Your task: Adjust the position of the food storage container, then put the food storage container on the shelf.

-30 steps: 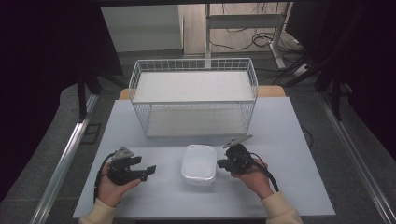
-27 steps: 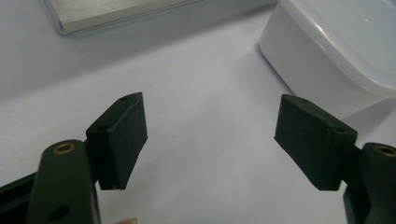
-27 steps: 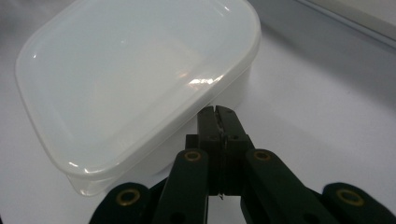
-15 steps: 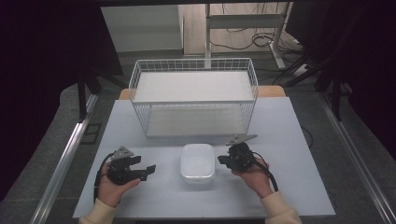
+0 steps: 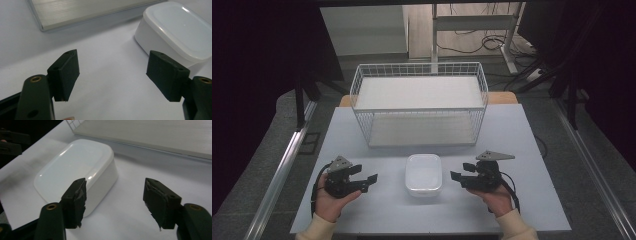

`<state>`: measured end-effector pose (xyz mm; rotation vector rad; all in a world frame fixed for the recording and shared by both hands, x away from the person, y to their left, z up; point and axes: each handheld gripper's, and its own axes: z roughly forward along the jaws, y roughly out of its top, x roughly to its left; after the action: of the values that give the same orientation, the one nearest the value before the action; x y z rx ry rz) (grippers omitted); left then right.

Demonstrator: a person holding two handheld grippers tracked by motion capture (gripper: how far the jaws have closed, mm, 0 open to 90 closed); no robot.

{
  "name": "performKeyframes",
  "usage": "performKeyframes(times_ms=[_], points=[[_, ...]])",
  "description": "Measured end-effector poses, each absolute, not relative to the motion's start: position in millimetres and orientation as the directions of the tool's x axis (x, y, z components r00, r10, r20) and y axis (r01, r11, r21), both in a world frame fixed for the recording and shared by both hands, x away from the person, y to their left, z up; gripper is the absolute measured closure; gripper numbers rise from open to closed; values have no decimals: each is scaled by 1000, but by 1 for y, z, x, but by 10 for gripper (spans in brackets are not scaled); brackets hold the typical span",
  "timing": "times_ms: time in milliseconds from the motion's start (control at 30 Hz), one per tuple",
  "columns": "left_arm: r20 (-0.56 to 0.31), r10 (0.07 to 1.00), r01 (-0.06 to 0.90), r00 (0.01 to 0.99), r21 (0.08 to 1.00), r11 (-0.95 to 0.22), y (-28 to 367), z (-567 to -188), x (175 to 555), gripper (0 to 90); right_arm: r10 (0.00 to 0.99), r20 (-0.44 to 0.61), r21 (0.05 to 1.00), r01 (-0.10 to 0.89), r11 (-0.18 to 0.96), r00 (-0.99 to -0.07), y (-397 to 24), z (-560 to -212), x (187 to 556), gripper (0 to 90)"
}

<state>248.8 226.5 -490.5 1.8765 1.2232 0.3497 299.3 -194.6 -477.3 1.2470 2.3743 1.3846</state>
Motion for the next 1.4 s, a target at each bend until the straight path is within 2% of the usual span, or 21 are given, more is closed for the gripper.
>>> performKeyframes(times_ms=[767, 933, 1400], points=[[-204, 858, 615, 472, 773, -155, 223, -486, 248, 258, 700, 285, 762, 598, 249, -655, -195, -476, 301, 300], [-267, 843, 641, 466, 759, -114, 220, -481, 252, 252, 698, 286, 766, 594, 245, -656, -193, -473, 301, 286], [-313, 817, 661, 485, 743, -108, 197, -466, 266, 255, 691, 296, 775, 589, 230, -660, -179, -461, 303, 298]])
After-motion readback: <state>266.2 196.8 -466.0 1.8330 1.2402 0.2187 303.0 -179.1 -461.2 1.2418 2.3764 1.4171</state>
